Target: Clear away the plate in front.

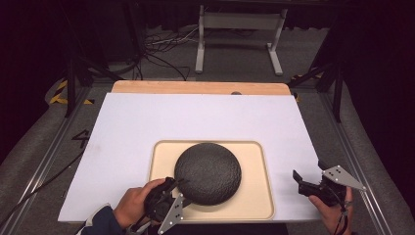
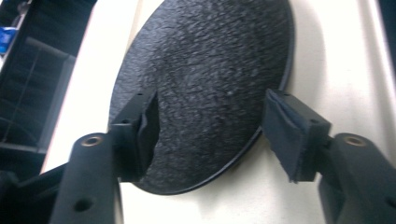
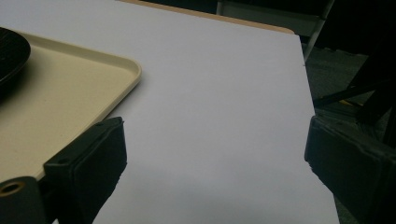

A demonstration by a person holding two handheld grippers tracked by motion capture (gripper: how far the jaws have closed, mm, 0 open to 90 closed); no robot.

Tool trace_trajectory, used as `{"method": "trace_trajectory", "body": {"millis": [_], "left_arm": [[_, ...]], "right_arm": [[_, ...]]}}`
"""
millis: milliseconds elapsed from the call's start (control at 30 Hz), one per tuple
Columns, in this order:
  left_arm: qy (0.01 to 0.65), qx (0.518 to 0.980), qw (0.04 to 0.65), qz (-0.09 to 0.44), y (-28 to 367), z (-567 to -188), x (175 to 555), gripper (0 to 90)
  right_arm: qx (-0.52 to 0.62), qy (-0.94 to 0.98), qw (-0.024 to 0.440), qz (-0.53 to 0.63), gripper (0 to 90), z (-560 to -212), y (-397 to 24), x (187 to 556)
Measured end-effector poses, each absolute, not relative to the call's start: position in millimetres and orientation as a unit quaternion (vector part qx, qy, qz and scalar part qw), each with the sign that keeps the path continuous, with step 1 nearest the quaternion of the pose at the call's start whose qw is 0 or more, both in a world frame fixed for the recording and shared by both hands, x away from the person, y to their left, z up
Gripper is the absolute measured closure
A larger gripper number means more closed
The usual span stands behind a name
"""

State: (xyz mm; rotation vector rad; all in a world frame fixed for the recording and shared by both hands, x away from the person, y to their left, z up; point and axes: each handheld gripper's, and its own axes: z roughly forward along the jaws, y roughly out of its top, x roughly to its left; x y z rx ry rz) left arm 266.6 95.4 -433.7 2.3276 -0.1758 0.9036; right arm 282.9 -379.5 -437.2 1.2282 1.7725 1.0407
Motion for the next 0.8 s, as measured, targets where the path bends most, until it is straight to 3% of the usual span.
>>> {"method": "trace_trajectory", "body": {"millis": [267, 500, 800], "left_arm": [[-0.017, 0.866, 0.345, 0.362, 105.4, -422.3, 278.4, 19.1], [0.019, 0.862, 0.363, 0.353, 116.6, -419.7, 289.5, 11.0], [0.061, 0.869, 0.362, 0.332, 135.8, -421.0, 308.2, 8.7]], "right_arm": [[0.476, 0.691, 0.363, 0.405, 6.2, -437.4, -378.2, 283.4], [0.476, 0.69, 0.364, 0.406, 6.2, -436.8, -377.8, 283.0], [0.477, 0.69, 0.364, 0.403, 6.2, -438.0, -378.8, 283.5]]}}
